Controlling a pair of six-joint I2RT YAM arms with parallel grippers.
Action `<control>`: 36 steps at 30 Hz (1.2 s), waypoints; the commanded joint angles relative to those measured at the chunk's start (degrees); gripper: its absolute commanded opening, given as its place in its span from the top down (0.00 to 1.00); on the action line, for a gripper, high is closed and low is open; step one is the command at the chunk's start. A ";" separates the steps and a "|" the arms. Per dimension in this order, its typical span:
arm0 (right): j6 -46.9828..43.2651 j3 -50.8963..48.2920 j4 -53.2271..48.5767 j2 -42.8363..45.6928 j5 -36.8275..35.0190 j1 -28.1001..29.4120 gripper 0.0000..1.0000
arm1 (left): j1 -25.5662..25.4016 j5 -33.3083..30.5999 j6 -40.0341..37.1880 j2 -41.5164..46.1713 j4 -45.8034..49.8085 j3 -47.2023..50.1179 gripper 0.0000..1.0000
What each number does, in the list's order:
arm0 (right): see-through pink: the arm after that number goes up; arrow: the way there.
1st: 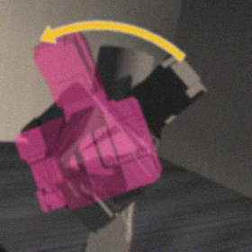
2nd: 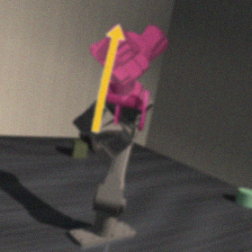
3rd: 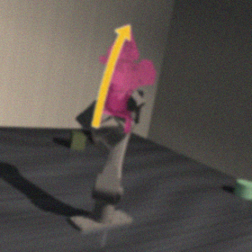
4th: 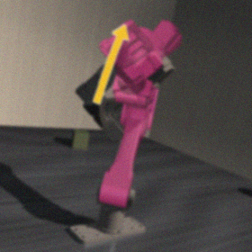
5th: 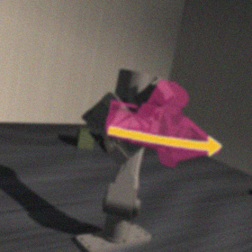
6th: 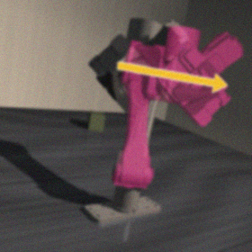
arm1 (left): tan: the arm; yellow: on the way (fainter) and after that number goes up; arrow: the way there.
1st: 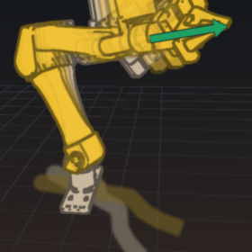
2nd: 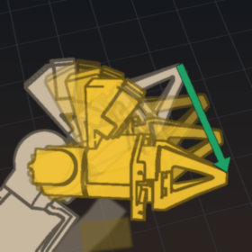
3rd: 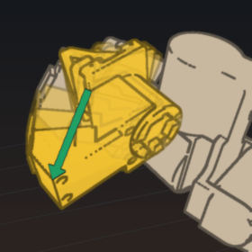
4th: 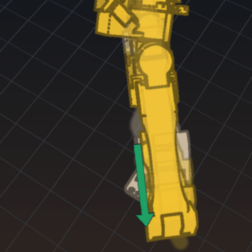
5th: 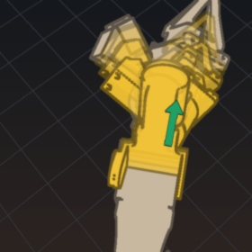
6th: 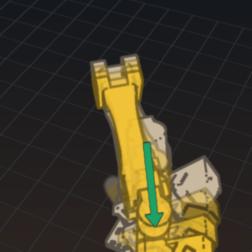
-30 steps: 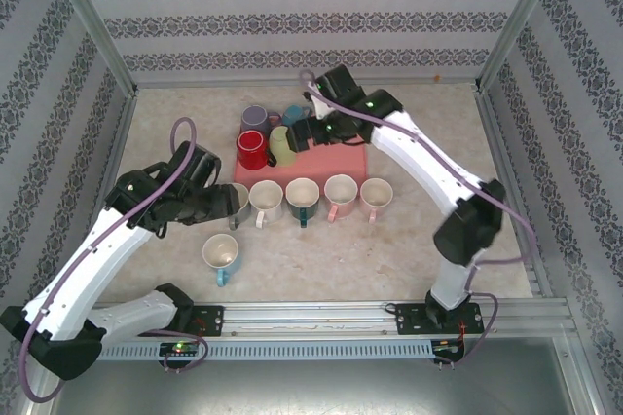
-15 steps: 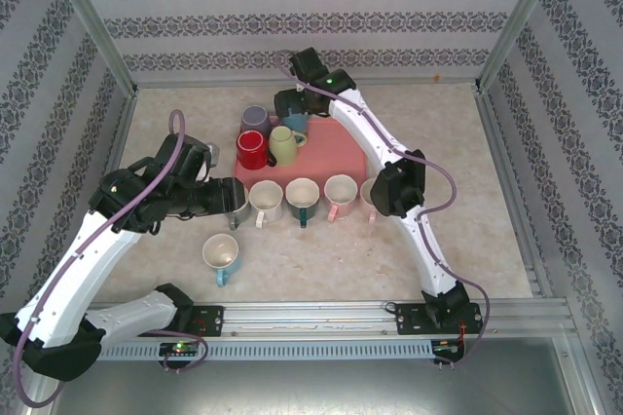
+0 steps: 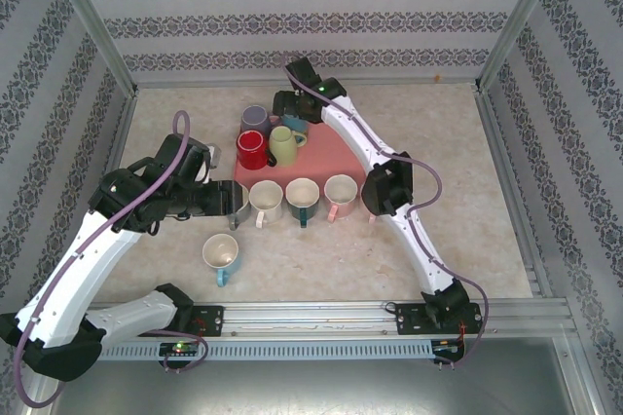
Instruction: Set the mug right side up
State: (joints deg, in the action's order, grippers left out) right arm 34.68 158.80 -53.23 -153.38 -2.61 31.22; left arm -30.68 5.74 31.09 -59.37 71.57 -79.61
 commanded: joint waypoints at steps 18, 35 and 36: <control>-12.99 -11.98 -4.46 9.24 -7.80 -2.90 0.36 | 1.92 -1.77 -1.23 3.02 0.08 3.32 0.35; 10.80 -10.62 -3.02 5.05 -6.29 -4.50 0.02 | 2.19 -2.34 -1.73 3.74 1.15 3.04 0.35; 12.12 -10.70 -3.11 4.94 -6.67 -4.63 0.03 | 2.18 -2.41 -1.90 3.81 1.22 2.94 0.34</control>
State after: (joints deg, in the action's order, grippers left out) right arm 40.12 146.52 -56.34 -146.71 -7.92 27.09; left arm -29.50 4.45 30.37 -56.51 71.55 -76.62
